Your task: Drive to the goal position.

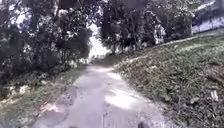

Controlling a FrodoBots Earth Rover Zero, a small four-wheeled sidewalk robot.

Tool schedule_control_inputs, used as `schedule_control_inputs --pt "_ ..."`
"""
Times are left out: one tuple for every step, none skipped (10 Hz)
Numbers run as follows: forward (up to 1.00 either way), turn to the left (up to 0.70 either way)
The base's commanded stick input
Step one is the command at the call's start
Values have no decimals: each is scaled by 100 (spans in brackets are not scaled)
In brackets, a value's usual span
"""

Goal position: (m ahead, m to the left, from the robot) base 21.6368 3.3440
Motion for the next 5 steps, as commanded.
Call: schedule_control_inputs --pt "50 0" --pt "50 0" --pt "50 0" --pt "50 0" --pt "50 0"
